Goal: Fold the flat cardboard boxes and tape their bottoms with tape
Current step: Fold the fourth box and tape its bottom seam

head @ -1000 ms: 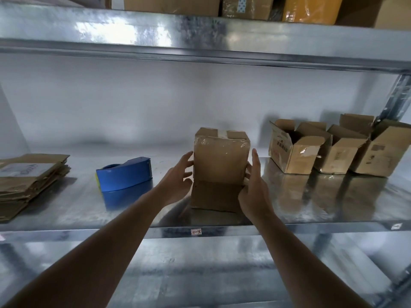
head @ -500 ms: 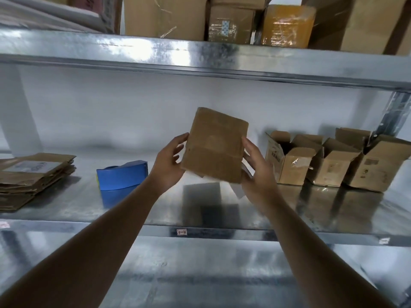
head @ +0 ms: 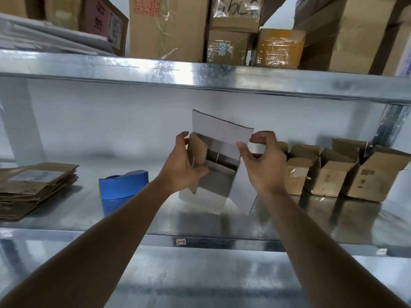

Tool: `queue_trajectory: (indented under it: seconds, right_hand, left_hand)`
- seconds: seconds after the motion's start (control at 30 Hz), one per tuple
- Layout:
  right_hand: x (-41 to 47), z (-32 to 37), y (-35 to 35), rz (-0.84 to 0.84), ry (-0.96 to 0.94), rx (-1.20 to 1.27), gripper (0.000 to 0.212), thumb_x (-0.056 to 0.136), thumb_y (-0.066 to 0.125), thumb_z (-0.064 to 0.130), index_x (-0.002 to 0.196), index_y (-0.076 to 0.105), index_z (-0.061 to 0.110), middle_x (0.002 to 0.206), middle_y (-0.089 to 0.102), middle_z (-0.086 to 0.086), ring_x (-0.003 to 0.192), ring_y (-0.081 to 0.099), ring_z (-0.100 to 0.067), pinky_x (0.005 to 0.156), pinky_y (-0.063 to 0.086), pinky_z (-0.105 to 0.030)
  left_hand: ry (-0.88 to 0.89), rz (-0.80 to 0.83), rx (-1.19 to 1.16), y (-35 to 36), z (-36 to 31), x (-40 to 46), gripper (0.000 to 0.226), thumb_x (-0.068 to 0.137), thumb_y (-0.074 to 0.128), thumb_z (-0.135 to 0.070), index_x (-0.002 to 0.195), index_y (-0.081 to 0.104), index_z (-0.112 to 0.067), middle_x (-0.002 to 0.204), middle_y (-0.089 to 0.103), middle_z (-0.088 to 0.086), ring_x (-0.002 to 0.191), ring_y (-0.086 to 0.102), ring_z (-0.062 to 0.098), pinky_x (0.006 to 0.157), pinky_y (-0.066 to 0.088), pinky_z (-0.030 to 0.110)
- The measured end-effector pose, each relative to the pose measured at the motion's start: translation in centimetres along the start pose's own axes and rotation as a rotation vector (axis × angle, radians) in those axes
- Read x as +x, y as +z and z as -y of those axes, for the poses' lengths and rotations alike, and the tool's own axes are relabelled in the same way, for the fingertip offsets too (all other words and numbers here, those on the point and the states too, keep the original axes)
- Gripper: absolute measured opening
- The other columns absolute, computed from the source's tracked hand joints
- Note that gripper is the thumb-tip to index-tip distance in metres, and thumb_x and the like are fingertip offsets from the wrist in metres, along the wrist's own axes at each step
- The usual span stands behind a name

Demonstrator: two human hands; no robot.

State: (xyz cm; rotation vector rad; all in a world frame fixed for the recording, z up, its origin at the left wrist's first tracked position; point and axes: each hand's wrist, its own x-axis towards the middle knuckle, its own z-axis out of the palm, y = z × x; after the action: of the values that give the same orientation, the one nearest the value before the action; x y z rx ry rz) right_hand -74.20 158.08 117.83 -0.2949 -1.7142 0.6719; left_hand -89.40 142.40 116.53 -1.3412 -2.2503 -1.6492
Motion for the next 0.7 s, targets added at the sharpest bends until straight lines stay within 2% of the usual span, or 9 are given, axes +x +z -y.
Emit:
queue_trajectory:
  seconds: [0.1,0.17,0.23,0.33,0.37,0.43,0.5,0.6,0.7]
  right_hand:
    - [0.7,-0.5,0.0,-0.042,0.047,-0.069,0.030,0.089,0.079,0.028,0.098,0.051,0.024,0.087,0.059,0.017,0.064,0.065,-0.009,0.063,0.055,-0.034]
    - [1.1,-0.7,-0.4,-0.030,0.064,-0.131,0.029,0.084,0.080,0.022,0.093,0.052,0.023,0.087,0.060,0.010,0.070,0.062,-0.002,0.061,0.050,-0.024]
    - [1.6,-1.1,-1.0,0.027,0.067,-0.217,0.026,0.082,0.080,0.014,0.085,0.056,0.023,0.095,0.061,0.005,0.077,0.057,0.003,0.060,0.038,-0.007]
    - [2.5,-1.7,-1.8,0.160,0.099,-0.352,0.022,0.081,0.080,0.009,0.083,0.066,0.026,0.109,0.059,0.002,0.076,0.055,0.001,0.063,0.036,-0.002]
    - [2.8,-1.9,-2.0,0.215,0.091,-0.420,0.021,0.080,0.082,0.013,0.089,0.070,0.029,0.116,0.058,0.001,0.081,0.055,-0.001,0.069,0.038,-0.006]
    - [3.1,-2.1,-2.1,0.321,0.052,-0.668,0.030,0.079,0.084,0.023,0.106,0.074,0.033,0.126,0.052,-0.001,0.098,0.052,-0.012,0.087,0.044,-0.021]
    - [2.8,-2.5,-1.9,0.333,-0.031,-0.938,0.043,0.078,0.085,0.032,0.120,0.073,0.032,0.126,0.050,-0.005,0.110,0.050,-0.027,0.100,0.042,-0.036]
    - [2.3,-2.8,-1.5,0.236,-0.092,-1.094,0.046,0.073,0.087,0.039,0.116,0.076,0.027,0.122,0.047,-0.007,0.114,0.044,-0.035,0.099,0.029,-0.044]
    - [2.4,-2.7,-1.5,0.345,-0.028,-1.153,0.044,0.079,0.080,0.048,0.120,0.073,0.031,0.129,0.049,-0.006,0.123,0.041,-0.035,0.100,0.031,-0.046]
  left_hand:
    - [0.054,-0.047,-0.038,-0.2,-0.3,0.1,0.046,0.099,0.061,-0.012,0.136,0.036,-0.024,0.117,0.054,-0.016,0.096,0.061,0.007,0.080,0.054,0.023]
    - [0.081,-0.121,-0.049,-0.4,-0.3,0.4,0.018,0.103,0.046,-0.012,0.117,0.050,-0.022,0.105,0.060,-0.009,0.081,0.056,0.006,0.069,0.045,0.017]
    - [0.013,-0.149,-0.094,-0.9,0.1,1.2,0.018,0.105,0.041,-0.012,0.101,0.059,-0.013,0.091,0.061,0.002,0.077,0.050,0.011,0.069,0.040,0.026]
    - [-0.116,-0.103,-0.096,-1.7,0.8,2.2,0.030,0.107,0.044,-0.020,0.093,0.063,-0.003,0.081,0.056,0.009,0.074,0.049,0.020,0.071,0.038,0.033]
    - [-0.141,-0.092,-0.092,-1.8,1.1,2.5,0.030,0.108,0.044,-0.021,0.095,0.063,-0.001,0.081,0.055,0.011,0.074,0.048,0.022,0.070,0.038,0.034]
    - [-0.165,-0.104,-0.110,-1.9,1.2,3.0,0.024,0.107,0.045,-0.017,0.099,0.063,-0.002,0.083,0.055,0.012,0.075,0.049,0.023,0.068,0.038,0.033]
    - [-0.186,-0.134,-0.147,-1.9,1.4,3.5,0.019,0.107,0.047,-0.016,0.117,0.062,-0.018,0.094,0.067,0.010,0.079,0.058,0.025,0.070,0.047,0.035]
    - [-0.152,-0.155,-0.067,-1.7,1.6,3.6,0.043,0.105,0.051,-0.017,0.145,0.045,-0.030,0.111,0.068,0.004,0.091,0.063,0.025,0.080,0.051,0.037]
    - [-0.104,-0.155,0.152,-1.4,1.8,3.8,0.042,0.103,0.054,-0.014,0.143,0.053,-0.023,0.123,0.063,0.003,0.101,0.061,0.023,0.085,0.045,0.025]
